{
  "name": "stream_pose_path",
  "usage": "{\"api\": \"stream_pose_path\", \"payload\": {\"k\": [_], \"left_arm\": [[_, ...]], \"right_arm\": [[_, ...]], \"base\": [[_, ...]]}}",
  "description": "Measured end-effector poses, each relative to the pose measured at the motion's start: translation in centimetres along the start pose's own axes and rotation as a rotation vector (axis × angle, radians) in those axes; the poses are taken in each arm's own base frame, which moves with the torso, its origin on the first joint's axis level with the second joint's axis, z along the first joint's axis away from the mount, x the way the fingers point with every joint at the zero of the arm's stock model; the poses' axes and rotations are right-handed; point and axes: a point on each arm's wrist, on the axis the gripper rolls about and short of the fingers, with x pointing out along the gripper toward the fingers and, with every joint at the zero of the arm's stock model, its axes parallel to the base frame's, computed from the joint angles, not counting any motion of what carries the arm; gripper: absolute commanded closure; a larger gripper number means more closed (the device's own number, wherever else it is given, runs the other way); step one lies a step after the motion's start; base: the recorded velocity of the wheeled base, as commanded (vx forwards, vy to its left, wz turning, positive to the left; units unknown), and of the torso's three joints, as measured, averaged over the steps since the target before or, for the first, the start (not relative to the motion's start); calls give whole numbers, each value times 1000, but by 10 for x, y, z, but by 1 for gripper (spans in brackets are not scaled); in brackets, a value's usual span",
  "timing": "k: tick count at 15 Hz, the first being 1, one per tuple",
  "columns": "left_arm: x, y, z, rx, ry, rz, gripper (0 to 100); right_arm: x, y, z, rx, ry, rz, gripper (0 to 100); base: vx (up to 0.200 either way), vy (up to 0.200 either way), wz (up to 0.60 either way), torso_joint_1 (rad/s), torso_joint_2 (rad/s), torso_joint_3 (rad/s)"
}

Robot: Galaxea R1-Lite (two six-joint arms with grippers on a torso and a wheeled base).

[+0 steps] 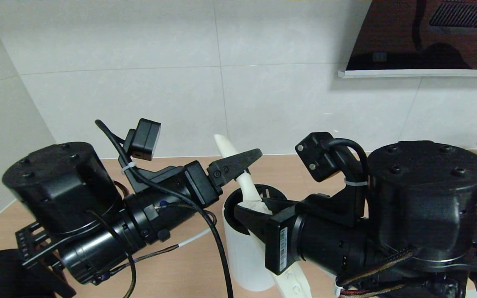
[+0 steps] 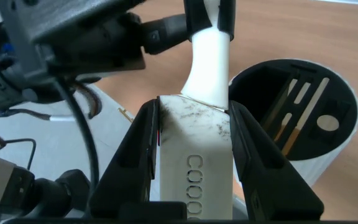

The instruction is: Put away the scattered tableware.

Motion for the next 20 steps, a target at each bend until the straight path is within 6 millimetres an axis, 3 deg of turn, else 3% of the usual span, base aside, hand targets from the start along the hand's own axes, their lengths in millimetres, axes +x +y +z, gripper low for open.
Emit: {"api": "stream_pose_path", "payload": {"k": [5,6,20], "left_arm": [[1,2,-3,-2,10,7,0],[2,2,-3,-3,13,6,100],[2,2,-5,-4,21,4,100]], "right_arm": [[1,1,-2,-2,5,1,100],[1,1,-2,-2,6,2,100],[0,2,-2,-4,0,-10,100]], "base": [[0,0,0,0,0,0],[0,0,0,0,0,0],[0,0,0,0,0,0]]}}
